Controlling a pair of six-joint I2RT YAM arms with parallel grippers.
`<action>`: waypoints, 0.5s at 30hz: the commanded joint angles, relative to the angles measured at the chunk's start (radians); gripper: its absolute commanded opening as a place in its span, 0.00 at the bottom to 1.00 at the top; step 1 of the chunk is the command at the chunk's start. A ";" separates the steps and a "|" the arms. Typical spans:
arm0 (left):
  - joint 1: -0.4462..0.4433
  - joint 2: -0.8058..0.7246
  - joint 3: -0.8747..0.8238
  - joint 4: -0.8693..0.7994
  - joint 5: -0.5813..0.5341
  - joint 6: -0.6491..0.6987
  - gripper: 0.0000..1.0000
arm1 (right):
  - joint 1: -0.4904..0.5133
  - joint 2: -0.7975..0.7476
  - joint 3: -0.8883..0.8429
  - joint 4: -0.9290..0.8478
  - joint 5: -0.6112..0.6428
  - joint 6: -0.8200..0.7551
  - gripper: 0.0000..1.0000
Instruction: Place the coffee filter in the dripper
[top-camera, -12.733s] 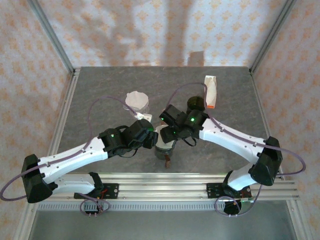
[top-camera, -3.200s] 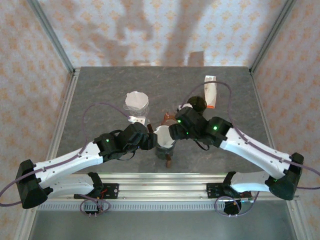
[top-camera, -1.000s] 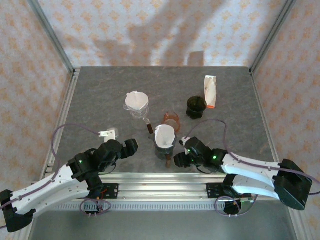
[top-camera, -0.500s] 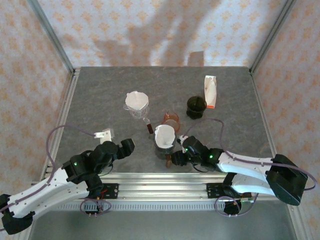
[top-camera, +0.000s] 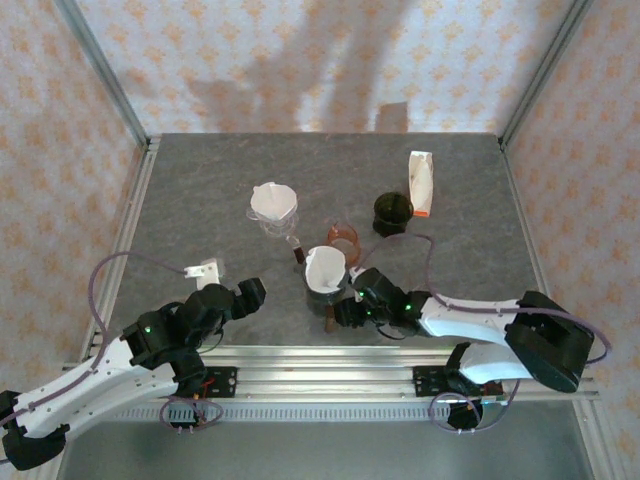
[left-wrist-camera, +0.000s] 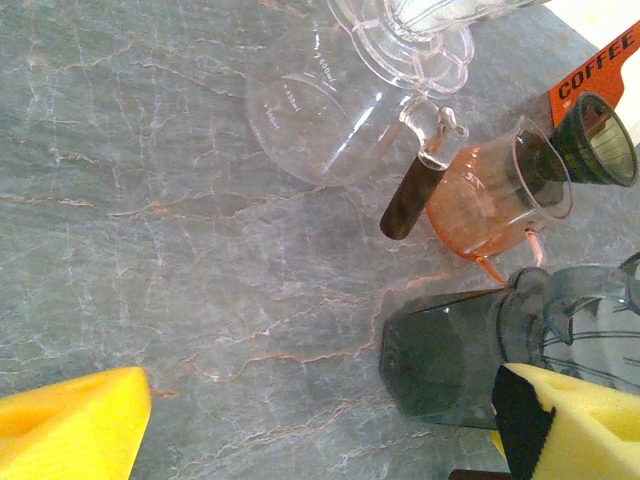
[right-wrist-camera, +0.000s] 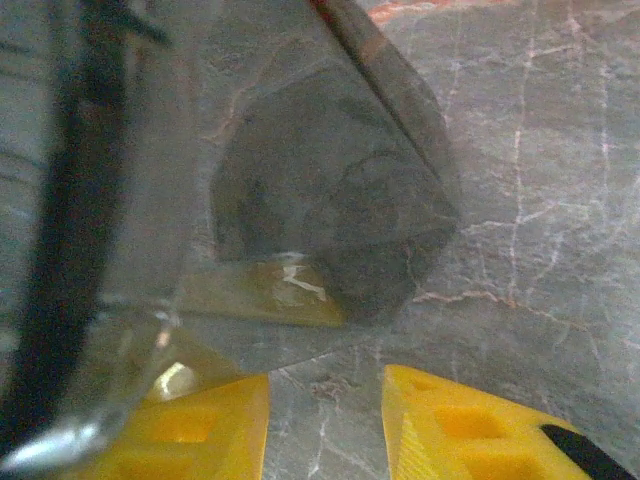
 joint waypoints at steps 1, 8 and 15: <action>0.007 -0.011 0.020 -0.037 -0.042 -0.023 0.90 | 0.006 0.039 0.056 0.059 0.014 -0.025 0.35; 0.008 -0.029 0.036 -0.060 -0.064 -0.023 0.90 | 0.008 0.135 0.130 0.105 0.013 -0.030 0.35; 0.008 -0.052 0.039 -0.081 -0.069 -0.030 0.89 | 0.009 0.264 0.237 0.135 -0.005 -0.046 0.35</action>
